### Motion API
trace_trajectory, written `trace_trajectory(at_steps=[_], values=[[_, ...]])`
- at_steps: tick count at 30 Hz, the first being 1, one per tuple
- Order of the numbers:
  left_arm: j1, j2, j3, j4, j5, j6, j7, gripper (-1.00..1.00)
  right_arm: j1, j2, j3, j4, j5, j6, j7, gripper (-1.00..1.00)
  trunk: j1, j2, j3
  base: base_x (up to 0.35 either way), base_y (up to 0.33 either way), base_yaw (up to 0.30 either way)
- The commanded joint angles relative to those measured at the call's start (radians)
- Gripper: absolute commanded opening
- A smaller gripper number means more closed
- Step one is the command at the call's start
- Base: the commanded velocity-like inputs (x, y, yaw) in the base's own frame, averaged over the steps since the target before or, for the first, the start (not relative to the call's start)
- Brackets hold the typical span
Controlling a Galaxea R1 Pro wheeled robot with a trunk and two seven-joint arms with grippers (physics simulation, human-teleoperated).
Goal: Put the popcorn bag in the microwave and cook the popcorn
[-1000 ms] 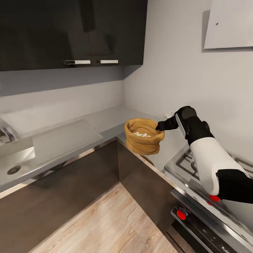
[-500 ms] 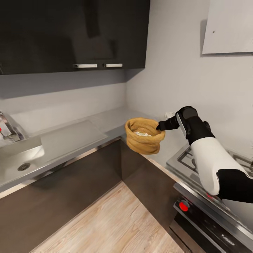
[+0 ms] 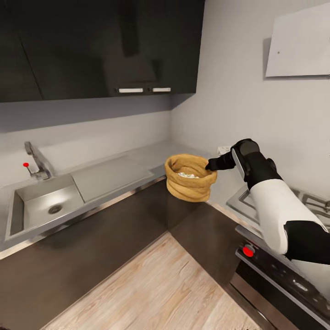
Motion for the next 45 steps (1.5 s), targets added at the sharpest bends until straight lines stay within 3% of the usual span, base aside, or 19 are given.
trace_trajectory(at_steps=[1, 18, 21, 23, 28, 35, 40, 45], values=[[0.0, 0.0, 0.001, 0.0, 0.004, -0.002, 0.0, 1.0, -0.001, -0.002, 0.002, 0.0, 0.009, 0.003, 0.009, -1.0, 0.0, -0.001, 0.0, -0.243, 0.233, 0.0], [0.0, 0.002, 0.001, -0.001, 0.005, -0.003, 0.0, 1.0, -0.001, -0.003, 0.002, 0.019, 0.007, 0.003, -0.005, -1.0, 0.0, -0.001, 0.027, -0.09, 0.05, 0.0], [0.0, 0.002, 0.001, -0.002, 0.005, -0.003, 0.0, 1.0, 0.0, -0.002, 0.002, 0.061, 0.006, 0.003, -0.007, -1.0, 0.0, -0.001, 0.031, 0.0, 0.0, 0.0], [0.0, 0.002, 0.001, -0.002, 0.005, -0.003, 0.0, 1.0, 0.0, -0.002, 0.001, 0.177, 0.003, 0.003, -0.007, -1.0, 0.0, -0.001, 0.034, 0.0, 0.0, -0.068], [0.0, 0.002, 0.001, -0.002, 0.005, -0.003, 0.0, 1.0, -0.001, -0.003, 0.0, 0.267, 0.002, 0.003, -0.008, -1.0, 0.0, -0.001, 0.042, 0.0, 0.0, -0.079], [0.0, 0.002, 0.0, -0.002, 0.005, -0.003, 0.0, 1.0, -0.001, -0.003, -0.002, 0.405, 0.001, -0.146, -0.008, -1.0, 0.0, -0.001, 0.052, 0.0, 0.0, -0.073], [0.0, 0.002, 0.0, -0.002, 0.005, -0.003, 0.0, 1.0, 0.0, -0.003, -0.002, 0.448, 0.0, -0.183, -0.007, -1.0, 0.0, -0.001, 0.053, 0.0, 0.0, -0.007], [0.0, 0.002, 0.0, -0.003, 0.005, -0.003, 0.0, 1.0, -0.001, -0.005, -0.003, 0.6, -0.015, -0.416, -0.008, -1.0, 0.0, -0.001, 0.053, 0.0, 0.0, 0.0]])
